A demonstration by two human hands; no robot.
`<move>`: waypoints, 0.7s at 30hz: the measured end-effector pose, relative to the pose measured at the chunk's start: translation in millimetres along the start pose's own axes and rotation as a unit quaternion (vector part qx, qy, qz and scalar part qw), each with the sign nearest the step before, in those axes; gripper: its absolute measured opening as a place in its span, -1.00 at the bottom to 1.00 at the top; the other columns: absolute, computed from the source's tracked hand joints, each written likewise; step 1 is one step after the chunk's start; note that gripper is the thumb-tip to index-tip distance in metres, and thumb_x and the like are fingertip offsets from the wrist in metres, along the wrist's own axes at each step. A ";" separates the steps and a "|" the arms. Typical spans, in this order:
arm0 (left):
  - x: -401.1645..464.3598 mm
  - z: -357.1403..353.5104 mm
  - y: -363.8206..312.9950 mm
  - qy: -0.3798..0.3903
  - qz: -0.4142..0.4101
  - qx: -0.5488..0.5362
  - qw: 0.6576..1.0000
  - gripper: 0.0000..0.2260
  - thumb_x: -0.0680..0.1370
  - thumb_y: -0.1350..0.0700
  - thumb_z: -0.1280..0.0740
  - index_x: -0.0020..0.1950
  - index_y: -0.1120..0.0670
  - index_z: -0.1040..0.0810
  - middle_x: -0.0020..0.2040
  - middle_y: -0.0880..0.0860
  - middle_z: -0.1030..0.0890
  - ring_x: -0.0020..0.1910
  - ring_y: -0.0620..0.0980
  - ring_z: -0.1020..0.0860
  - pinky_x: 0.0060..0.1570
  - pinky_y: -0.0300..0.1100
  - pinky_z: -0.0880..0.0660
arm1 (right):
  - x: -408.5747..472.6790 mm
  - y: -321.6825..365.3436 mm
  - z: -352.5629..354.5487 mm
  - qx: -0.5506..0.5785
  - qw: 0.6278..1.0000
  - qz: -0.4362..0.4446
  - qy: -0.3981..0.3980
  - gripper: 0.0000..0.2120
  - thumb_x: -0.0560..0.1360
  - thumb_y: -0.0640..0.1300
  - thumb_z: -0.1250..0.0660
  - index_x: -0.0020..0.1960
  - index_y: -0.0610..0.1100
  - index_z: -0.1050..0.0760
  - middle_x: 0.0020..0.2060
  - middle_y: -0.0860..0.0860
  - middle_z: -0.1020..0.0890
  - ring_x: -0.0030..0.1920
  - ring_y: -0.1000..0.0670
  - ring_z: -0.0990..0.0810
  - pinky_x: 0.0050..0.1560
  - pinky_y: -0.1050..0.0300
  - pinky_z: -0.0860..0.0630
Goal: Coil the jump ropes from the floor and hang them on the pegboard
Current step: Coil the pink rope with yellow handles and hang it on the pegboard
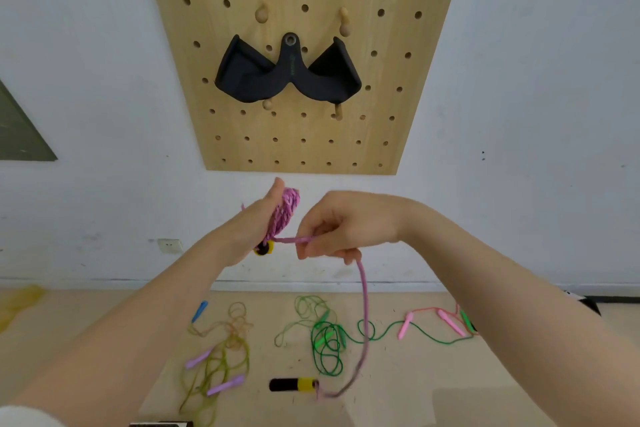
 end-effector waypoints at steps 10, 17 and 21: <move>-23.6 -47.0 -71.7 0.185 -0.051 -0.093 0.977 -0.04 0.29 -0.52 0.22 0.32 0.12 -0.45 -0.48 0.06 -0.54 -0.49 -0.02 -0.45 0.07 -0.12 -0.50 | 4.7 -47.6 51.6 0.136 0.921 -0.020 -0.364 -0.78 0.50 -0.02 -0.34 -0.26 -0.12 -0.59 -0.34 -0.23 -0.52 -0.39 -0.06 -0.29 -0.36 0.08 -0.25; -13.8 -17.7 -84.5 0.055 -0.069 -0.259 0.962 -0.23 0.40 -0.42 0.14 -0.21 0.09 -0.68 -0.69 -0.09 -0.21 -0.67 -0.16 -0.16 -0.31 -0.28 -0.20 | 21.0 -49.8 0.3 0.302 0.934 0.016 -0.193 -0.58 0.64 0.05 0.04 -0.12 -0.01 -0.55 -0.30 0.10 -0.60 -0.45 0.04 -0.27 -0.36 0.17 -0.22; -12.5 -23.8 -80.6 0.029 -0.050 -0.245 0.968 -0.46 0.45 -0.30 0.02 -0.51 0.05 -0.42 -0.70 -0.09 -0.20 -0.70 -0.15 -0.15 -0.39 -0.32 -0.42 | 22.6 -43.3 1.5 0.360 0.918 0.094 -0.138 -0.79 0.52 -0.01 -0.15 -0.03 -0.06 -0.51 -0.34 -0.09 -0.35 -0.47 0.07 -0.21 -0.40 0.16 -0.04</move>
Point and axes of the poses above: each hand's wrist, its own x-axis towards the middle knuckle, its own z-axis out of the back of the hand, y = z × x, the point moved 5 cm from there along x, towards the middle knuckle
